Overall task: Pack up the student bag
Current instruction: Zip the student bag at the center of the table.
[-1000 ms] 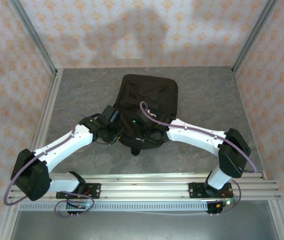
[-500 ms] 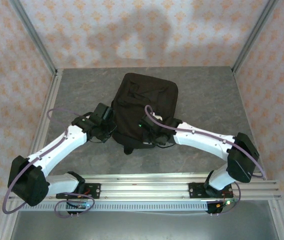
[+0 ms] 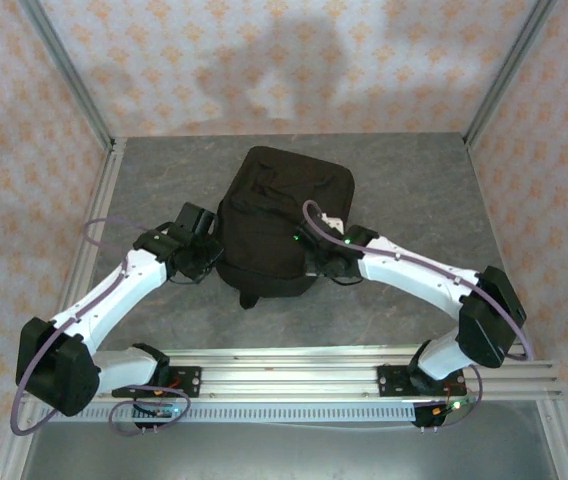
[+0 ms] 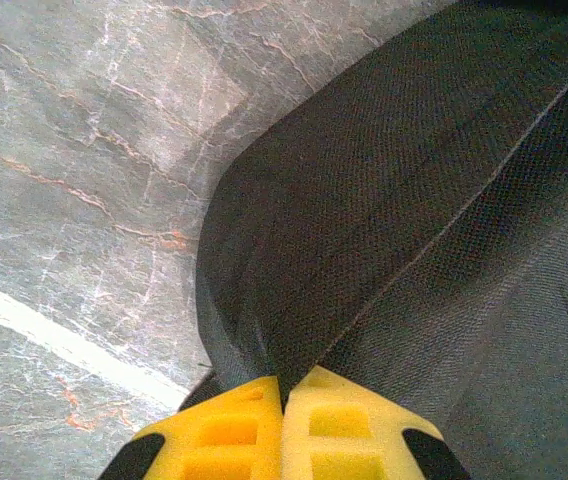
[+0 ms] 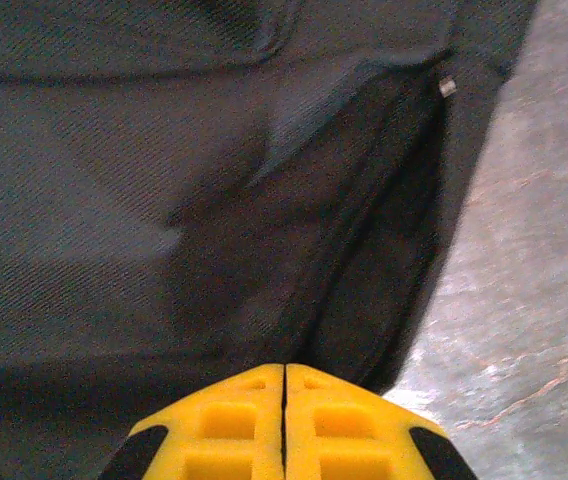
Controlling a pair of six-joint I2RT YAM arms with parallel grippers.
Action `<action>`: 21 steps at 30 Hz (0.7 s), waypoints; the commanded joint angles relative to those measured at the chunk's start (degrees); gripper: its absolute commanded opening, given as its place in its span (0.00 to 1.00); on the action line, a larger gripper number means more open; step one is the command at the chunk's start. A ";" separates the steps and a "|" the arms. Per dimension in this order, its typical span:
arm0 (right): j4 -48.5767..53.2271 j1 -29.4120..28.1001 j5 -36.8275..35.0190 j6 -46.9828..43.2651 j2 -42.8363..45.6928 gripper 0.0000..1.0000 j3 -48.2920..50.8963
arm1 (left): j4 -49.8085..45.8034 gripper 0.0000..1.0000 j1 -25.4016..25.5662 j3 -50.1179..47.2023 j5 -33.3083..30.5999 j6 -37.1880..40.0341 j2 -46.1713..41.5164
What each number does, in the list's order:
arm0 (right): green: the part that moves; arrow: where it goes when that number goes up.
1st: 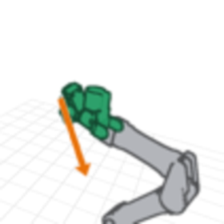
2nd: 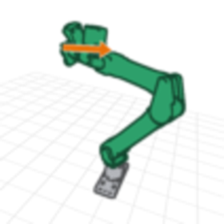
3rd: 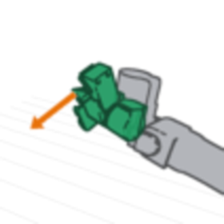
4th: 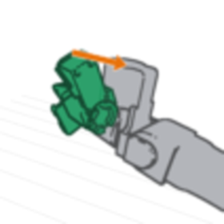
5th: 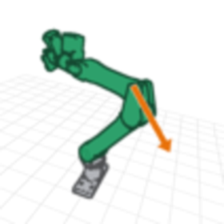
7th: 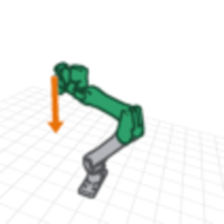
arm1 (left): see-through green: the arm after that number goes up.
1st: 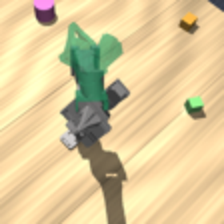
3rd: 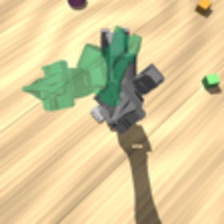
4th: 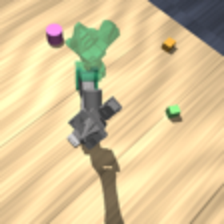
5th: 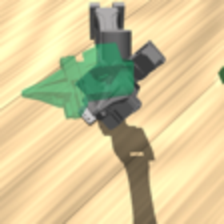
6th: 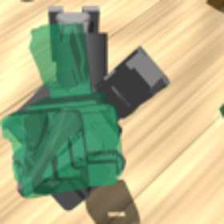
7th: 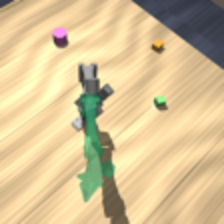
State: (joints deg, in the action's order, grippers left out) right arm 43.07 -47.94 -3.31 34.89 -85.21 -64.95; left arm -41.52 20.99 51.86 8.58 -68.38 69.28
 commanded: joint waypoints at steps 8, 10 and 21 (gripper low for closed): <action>0.69 8.72 -8.11 -4.48 -2.47 0.00 -1.70 | -5.40 0.00 -4.48 0.35 -4.29 6.21 -1.80; -0.21 9.59 -10.02 -5.18 -3.31 0.00 -2.10 | -5.06 0.00 -5.55 0.35 -3.92 8.15 -1.78; -6.45 12.01 9.02 -7.24 -6.99 0.00 -4.90 | -5.94 0.20 -6.59 5.11 4.24 13.51 1.96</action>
State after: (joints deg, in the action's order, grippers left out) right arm 37.43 -36.67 1.93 27.20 -91.46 -68.40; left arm -43.75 15.44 54.30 12.88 -56.97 71.13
